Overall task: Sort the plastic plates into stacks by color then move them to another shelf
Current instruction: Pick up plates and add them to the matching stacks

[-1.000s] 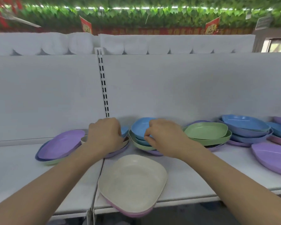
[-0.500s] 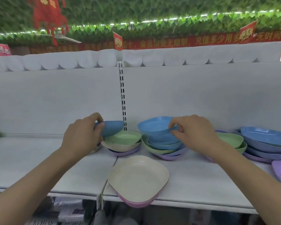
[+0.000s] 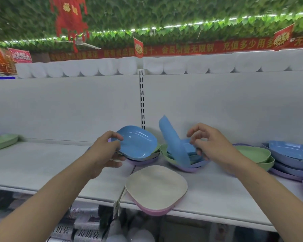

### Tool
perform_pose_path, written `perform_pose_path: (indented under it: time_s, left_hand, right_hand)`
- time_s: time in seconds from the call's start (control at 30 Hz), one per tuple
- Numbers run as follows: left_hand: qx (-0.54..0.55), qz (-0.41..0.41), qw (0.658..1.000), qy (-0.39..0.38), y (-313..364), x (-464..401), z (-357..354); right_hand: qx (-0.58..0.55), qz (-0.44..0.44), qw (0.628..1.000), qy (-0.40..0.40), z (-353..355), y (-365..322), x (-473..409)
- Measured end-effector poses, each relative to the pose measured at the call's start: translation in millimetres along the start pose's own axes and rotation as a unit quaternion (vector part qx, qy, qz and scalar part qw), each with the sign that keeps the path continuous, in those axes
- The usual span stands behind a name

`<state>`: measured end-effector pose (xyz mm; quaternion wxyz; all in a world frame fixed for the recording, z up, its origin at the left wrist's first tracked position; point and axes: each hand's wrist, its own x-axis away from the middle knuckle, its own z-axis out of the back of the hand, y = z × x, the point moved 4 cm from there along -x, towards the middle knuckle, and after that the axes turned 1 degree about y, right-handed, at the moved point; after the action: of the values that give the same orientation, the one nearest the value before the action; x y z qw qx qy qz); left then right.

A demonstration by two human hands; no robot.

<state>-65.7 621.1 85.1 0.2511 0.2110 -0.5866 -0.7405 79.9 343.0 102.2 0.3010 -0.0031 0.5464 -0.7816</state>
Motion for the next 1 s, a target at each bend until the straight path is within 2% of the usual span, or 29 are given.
perform_pose_path:
  time_s: [0.17, 0.27, 0.3, 0.43, 0.53, 0.7, 0.87, 1.0]
  left_hand:
    - [0.062, 0.031, 0.997, 0.014, -16.2, 20.4, -1.2]
    - [0.089, 0.02, 0.995, 0.043, -33.0, 34.9, -17.3]
    - [0.091, 0.002, 0.994, 0.052, -33.4, 36.3, -20.5]
    - [0.065, -0.041, 0.996, 0.054, -19.7, 22.3, -15.8]
    - [0.036, -0.035, 0.998, 0.031, -18.2, 13.9, -9.1]
    - [0.03, -0.023, 0.999, 0.032, -25.2, 5.7, 4.4]
    - [0.032, -0.033, 0.998, 0.031, -27.1, 2.9, 12.5]
    - [0.024, -0.038, 0.998, 0.044, -25.1, 6.8, 22.1]
  right_hand:
    - [0.135, 0.012, 0.987, -0.084, -53.7, -8.4, 25.7]
    - [0.32, 0.054, 0.936, -0.14, -94.9, -2.7, 53.9]
    - [0.346, 0.062, 0.926, -0.139, -101.6, -1.8, 59.6]
    - [0.337, 0.094, 0.933, -0.082, -100.3, -7.7, 44.5]
    - [0.405, 0.115, 0.905, -0.059, -99.2, -8.7, 22.8]
    - [0.507, 0.157, 0.839, -0.116, -114.5, 0.9, -1.0]
    - [0.53, 0.148, 0.826, -0.123, -115.0, -0.2, -15.0]
    - [0.525, 0.155, 0.829, -0.116, -109.2, -5.0, -18.9]
